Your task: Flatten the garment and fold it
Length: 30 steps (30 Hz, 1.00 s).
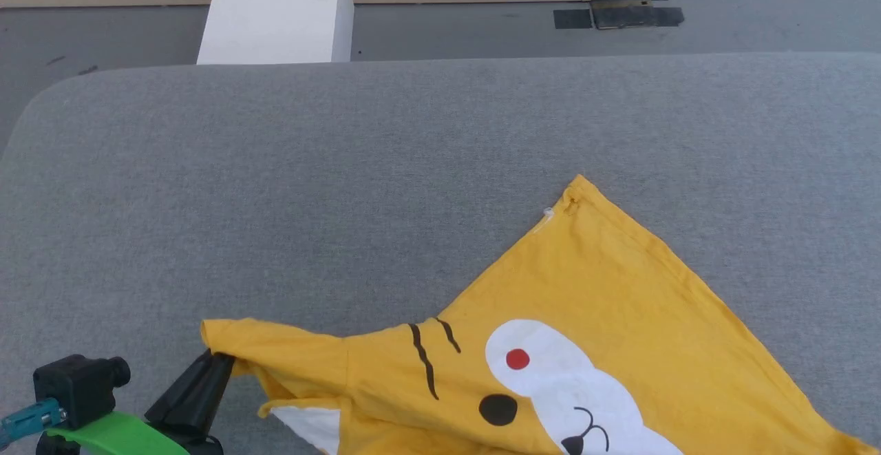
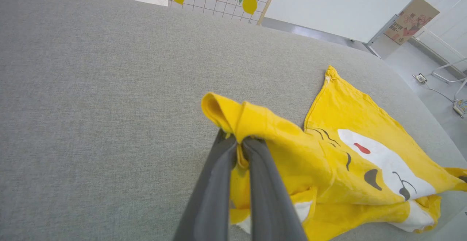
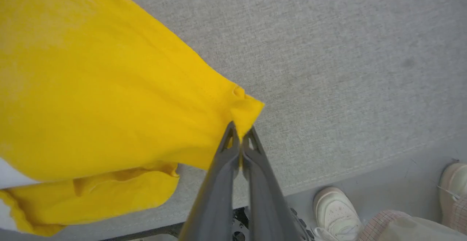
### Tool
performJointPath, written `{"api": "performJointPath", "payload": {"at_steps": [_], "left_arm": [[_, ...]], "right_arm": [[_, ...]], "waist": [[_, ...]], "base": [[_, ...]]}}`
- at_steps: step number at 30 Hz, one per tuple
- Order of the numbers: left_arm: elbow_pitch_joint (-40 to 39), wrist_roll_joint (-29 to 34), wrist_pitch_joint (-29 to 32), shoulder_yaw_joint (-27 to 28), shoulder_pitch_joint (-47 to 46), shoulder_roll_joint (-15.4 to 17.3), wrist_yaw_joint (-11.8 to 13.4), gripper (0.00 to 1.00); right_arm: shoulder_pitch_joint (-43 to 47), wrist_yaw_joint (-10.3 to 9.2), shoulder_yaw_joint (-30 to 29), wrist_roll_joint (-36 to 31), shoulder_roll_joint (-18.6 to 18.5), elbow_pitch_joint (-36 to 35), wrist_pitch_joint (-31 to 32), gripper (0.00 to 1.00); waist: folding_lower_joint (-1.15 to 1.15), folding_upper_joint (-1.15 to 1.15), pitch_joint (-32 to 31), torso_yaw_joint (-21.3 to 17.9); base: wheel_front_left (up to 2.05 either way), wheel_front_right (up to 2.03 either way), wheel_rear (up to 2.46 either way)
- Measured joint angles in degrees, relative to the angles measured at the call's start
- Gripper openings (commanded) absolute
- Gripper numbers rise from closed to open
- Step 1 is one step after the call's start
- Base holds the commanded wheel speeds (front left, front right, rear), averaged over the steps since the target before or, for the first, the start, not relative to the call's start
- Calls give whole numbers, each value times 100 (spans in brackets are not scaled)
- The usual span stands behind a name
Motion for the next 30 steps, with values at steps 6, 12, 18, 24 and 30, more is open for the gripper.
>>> {"api": "performJointPath", "payload": {"at_steps": [6, 12, 18, 24, 30], "left_arm": [[-81, 4, 86, -91, -5, 3, 3, 0], [-143, 9, 178, -166, -10, 3, 47, 0], [-222, 3, 168, -166, -8, -10, 51, 0], [-263, 2, 114, -165, -16, -35, 13, 0], [-253, 24, 49, -156, -224, -58, -182, 0]], "right_arm": [[-258, 0, 466, -62, 7, 1159, -694, 0], [-490, 0, 514, -177, -2, 1641, -987, 100], [-625, 0, 393, -108, 9, 962, -527, 100], [-768, -1, 318, 113, -211, -721, 642, 100], [-2135, 0, 1265, -264, -712, -1100, 504, 100]], "waist": [[0, 0, -101, -41], [0, 0, -150, -34], [0, 0, -119, -40], [0, 0, 38, -6], [0, 0, 330, 87]], "base": [[0, 0, 0], [0, 0, 0], [0, 0, 0], [0, 0, 0], [0, 0, 0]]}}
